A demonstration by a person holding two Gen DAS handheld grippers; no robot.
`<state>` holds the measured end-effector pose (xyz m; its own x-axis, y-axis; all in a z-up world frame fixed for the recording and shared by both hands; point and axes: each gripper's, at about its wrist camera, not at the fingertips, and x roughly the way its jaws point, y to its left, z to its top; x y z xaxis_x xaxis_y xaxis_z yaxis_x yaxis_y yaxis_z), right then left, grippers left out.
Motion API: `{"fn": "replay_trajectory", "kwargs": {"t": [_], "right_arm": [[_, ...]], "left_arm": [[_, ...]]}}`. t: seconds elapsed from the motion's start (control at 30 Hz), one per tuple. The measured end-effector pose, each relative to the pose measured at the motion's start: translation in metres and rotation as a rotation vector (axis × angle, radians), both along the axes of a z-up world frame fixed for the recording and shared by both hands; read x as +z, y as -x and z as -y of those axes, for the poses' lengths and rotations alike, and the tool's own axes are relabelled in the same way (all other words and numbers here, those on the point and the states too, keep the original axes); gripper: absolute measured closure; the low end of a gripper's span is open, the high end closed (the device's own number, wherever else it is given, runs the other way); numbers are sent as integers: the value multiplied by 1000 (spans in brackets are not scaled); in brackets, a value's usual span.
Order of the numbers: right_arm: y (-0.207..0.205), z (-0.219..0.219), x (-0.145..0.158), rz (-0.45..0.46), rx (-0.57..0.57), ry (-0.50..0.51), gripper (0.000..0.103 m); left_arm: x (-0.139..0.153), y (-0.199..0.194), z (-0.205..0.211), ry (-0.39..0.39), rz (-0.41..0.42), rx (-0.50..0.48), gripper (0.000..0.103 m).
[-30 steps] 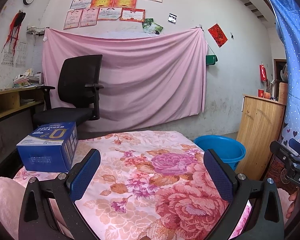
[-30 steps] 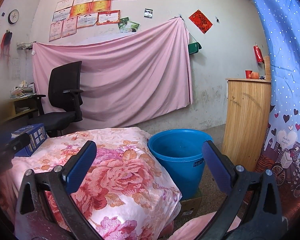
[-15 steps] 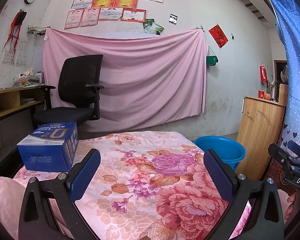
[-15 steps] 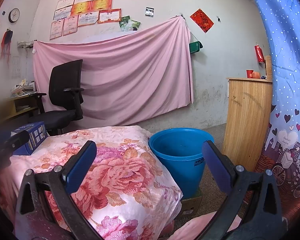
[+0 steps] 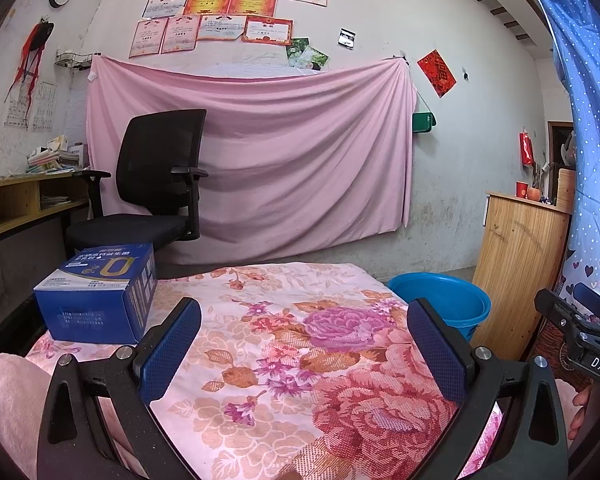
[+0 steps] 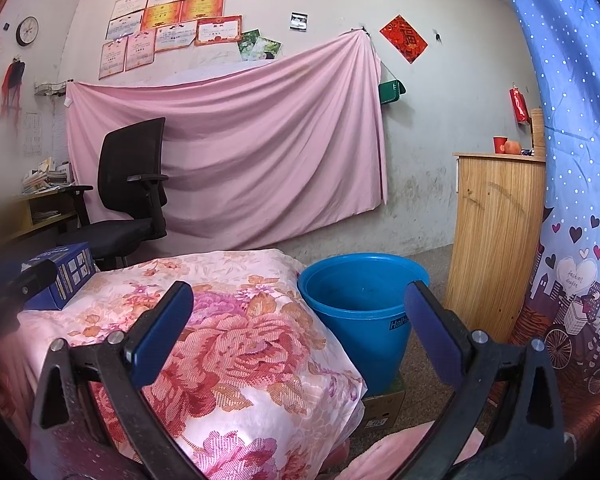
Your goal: Collect trash
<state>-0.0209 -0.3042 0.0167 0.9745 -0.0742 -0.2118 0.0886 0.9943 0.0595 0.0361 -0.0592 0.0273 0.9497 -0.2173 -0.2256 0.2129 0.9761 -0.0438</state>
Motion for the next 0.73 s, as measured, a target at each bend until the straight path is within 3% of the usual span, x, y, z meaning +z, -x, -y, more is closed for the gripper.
{"fn": "replay_trajectory", "kwargs": {"t": [0.73], "right_arm": [[-4, 2, -3, -21, 3, 3, 0]], "left_arm": [[-3, -2, -1, -13, -20, 34, 2]]}}
